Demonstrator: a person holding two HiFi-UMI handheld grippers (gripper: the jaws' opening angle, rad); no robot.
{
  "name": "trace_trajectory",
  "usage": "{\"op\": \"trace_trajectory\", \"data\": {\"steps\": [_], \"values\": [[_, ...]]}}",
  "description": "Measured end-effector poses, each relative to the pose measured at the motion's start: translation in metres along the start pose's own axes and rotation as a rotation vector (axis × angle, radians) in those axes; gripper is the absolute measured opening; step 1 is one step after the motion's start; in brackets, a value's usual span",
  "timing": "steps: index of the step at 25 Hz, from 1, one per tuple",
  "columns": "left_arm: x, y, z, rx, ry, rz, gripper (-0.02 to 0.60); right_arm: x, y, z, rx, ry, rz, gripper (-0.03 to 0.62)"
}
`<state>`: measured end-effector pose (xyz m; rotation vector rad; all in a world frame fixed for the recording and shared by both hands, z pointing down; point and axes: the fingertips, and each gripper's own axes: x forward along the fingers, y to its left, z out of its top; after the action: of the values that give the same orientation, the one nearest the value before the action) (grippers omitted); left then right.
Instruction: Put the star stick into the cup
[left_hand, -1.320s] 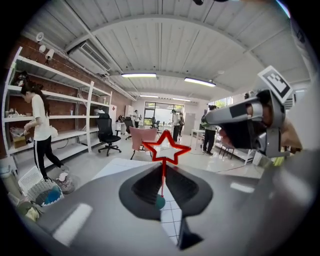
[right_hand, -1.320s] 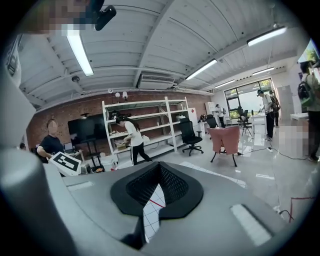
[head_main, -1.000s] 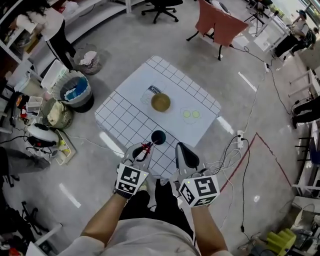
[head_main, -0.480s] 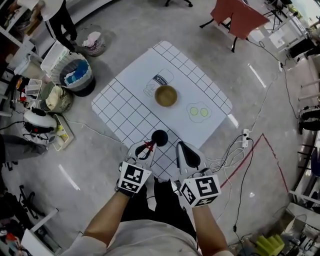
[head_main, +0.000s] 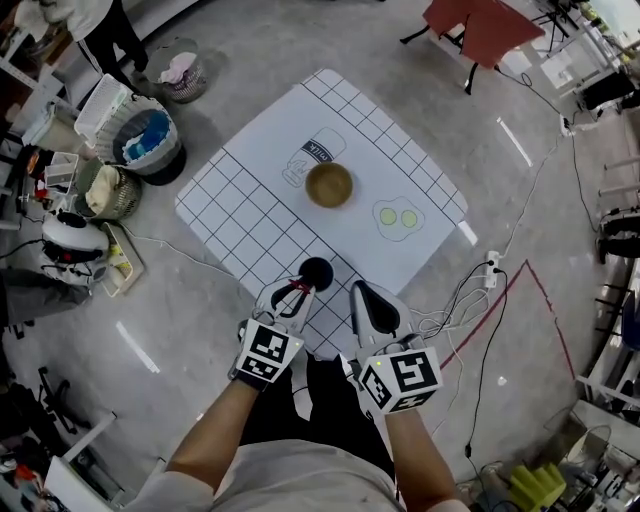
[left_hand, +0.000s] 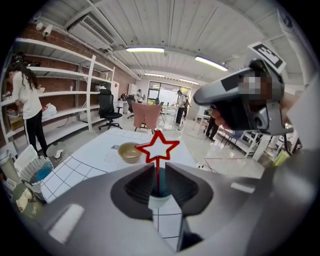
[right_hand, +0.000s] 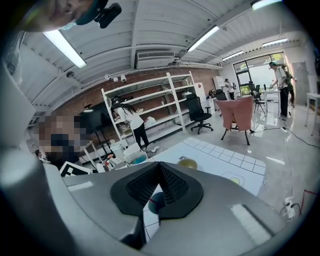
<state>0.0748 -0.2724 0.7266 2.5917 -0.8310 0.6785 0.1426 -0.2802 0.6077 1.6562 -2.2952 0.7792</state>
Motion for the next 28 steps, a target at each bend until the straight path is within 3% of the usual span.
{"op": "trace_trajectory", "data": {"steps": [12, 17, 21, 25, 28], "values": [[-0.013, 0.008, -0.026, 0.005, 0.104, 0.024, 0.046, -0.001, 0.021, 0.002, -0.004, -0.010, 0.021, 0.011], [-0.022, -0.010, -0.022, 0.035, 0.044, 0.028, 0.058, -0.023, 0.019, -0.012, -0.009, -0.032, 0.011, 0.011], [-0.039, -0.004, 0.000, 0.057, 0.009, 0.014, 0.063, -0.023, 0.034, 0.002, -0.019, -0.050, 0.004, 0.011], [-0.051, -0.042, 0.012, 0.095, -0.036, 0.012, 0.063, -0.061, 0.028, -0.004, -0.025, -0.096, -0.001, 0.011], [-0.068, -0.043, 0.034, 0.096, -0.065, 0.009, 0.063, -0.068, 0.035, 0.009, -0.023, -0.115, -0.008, 0.011]]}}
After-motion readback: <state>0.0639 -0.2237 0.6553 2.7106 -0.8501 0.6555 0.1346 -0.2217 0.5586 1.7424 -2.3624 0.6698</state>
